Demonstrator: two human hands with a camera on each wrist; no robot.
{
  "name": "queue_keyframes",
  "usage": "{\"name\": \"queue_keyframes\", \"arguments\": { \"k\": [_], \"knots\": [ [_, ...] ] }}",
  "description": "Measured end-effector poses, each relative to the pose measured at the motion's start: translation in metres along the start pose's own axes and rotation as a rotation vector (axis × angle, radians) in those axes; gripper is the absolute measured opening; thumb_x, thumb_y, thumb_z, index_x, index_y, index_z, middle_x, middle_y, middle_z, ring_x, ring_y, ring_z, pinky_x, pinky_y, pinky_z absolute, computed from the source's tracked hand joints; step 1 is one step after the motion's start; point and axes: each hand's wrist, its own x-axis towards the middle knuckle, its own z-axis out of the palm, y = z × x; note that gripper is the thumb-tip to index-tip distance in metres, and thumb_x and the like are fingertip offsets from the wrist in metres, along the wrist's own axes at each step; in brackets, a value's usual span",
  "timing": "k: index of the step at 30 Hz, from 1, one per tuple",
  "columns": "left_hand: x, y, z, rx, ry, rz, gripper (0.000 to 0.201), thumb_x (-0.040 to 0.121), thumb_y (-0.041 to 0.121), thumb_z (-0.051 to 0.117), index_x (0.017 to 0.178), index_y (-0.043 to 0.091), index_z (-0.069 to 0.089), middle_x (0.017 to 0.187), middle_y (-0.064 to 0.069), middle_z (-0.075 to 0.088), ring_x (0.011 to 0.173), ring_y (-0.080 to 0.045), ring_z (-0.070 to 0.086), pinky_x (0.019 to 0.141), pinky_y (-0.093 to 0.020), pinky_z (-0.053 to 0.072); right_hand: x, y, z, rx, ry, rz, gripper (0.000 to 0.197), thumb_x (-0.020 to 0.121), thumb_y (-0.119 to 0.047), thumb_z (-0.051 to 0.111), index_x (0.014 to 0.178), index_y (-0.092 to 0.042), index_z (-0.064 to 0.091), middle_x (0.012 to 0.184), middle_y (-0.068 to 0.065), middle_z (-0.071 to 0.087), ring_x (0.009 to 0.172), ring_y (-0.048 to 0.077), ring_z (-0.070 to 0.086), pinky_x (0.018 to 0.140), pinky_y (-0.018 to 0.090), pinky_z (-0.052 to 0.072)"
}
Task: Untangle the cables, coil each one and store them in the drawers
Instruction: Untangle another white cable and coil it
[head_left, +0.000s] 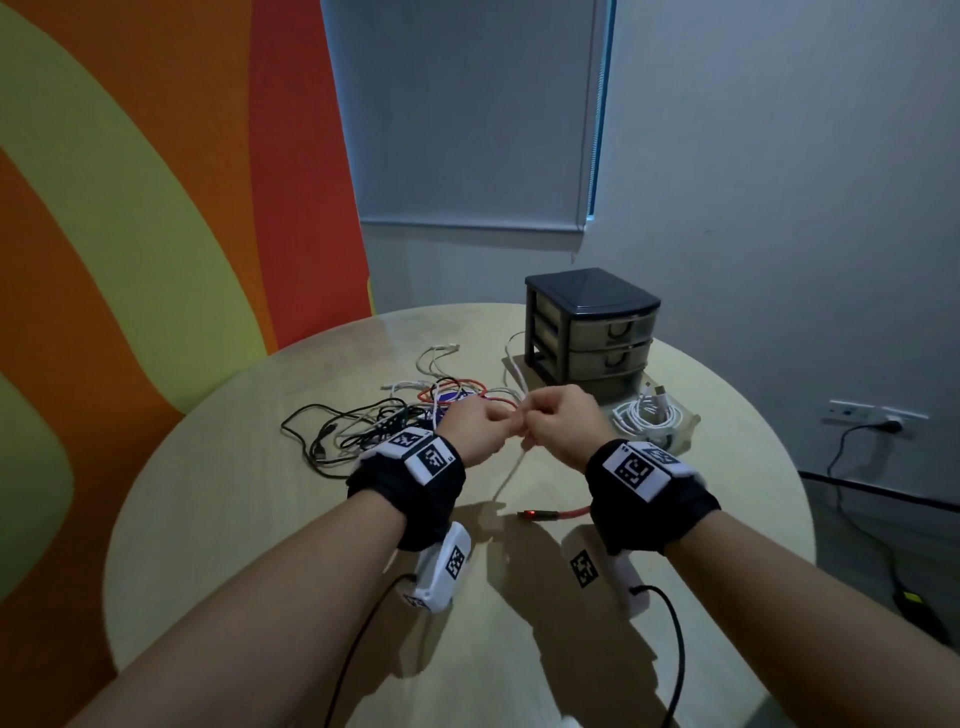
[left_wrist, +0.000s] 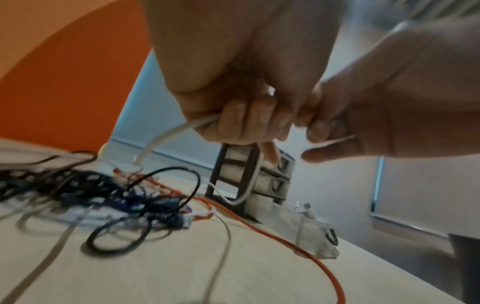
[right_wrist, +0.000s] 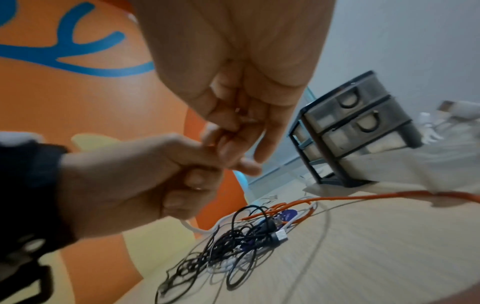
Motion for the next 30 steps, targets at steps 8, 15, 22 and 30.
{"name": "queue_keyframes", "arguments": {
  "k": [8, 15, 22, 30],
  "knots": [
    [-0.030, 0.034, -0.013, 0.080, -0.152, 0.225, 0.020, 0.083, 0.023, 0.069, 0.090, 0.006, 0.076, 0.034, 0.015, 0.046, 0.036, -0.002, 0.037, 0.044, -0.014, 0.026, 0.007, 0.012, -0.028, 0.187, -0.059, 0.385, 0.027, 0.092, -0.020, 0.054, 0.108, 0.001, 0.056, 0.089, 0.020, 0.059, 0.059, 0.019, 0.056, 0.058, 0.030, 0.051],
    [-0.032, 0.027, -0.015, -0.082, -0.052, 0.243, 0.016, 0.077, 0.004, 0.068, 0.062, 0.004, 0.072, 0.038, 0.009, 0.047, 0.037, -0.001, 0.037, 0.043, -0.014, 0.029, -0.013, 0.001, -0.018, 0.113, -0.505, 0.237, 0.034, 0.084, 0.020, 0.046, 0.112, 0.006, 0.061, 0.084, 0.007, 0.064, 0.067, 0.010, 0.062, 0.070, 0.022, 0.054],
    [-0.007, -0.025, -0.015, 0.113, 0.436, 0.006, 0.006, 0.074, 0.012, 0.070, 0.079, 0.012, 0.072, 0.072, -0.003, 0.065, 0.070, -0.017, 0.058, 0.063, -0.021, 0.041, -0.027, -0.006, -0.011, 0.094, -0.651, 0.071, 0.034, 0.082, 0.021, 0.046, 0.109, 0.009, 0.063, 0.073, -0.001, 0.067, 0.061, -0.002, 0.064, 0.053, 0.009, 0.046],
    [0.009, -0.071, -0.001, 0.019, 0.297, -0.484, 0.072, 0.070, 0.012, 0.078, 0.131, 0.009, 0.040, 0.124, -0.015, 0.053, 0.112, -0.030, 0.053, 0.090, -0.033, 0.046, -0.020, 0.001, 0.001, -0.137, -0.409, -0.182, 0.044, 0.073, 0.023, 0.039, 0.085, -0.003, 0.072, 0.080, 0.002, 0.071, 0.066, -0.009, 0.061, 0.068, 0.006, 0.047]
  ]
}}
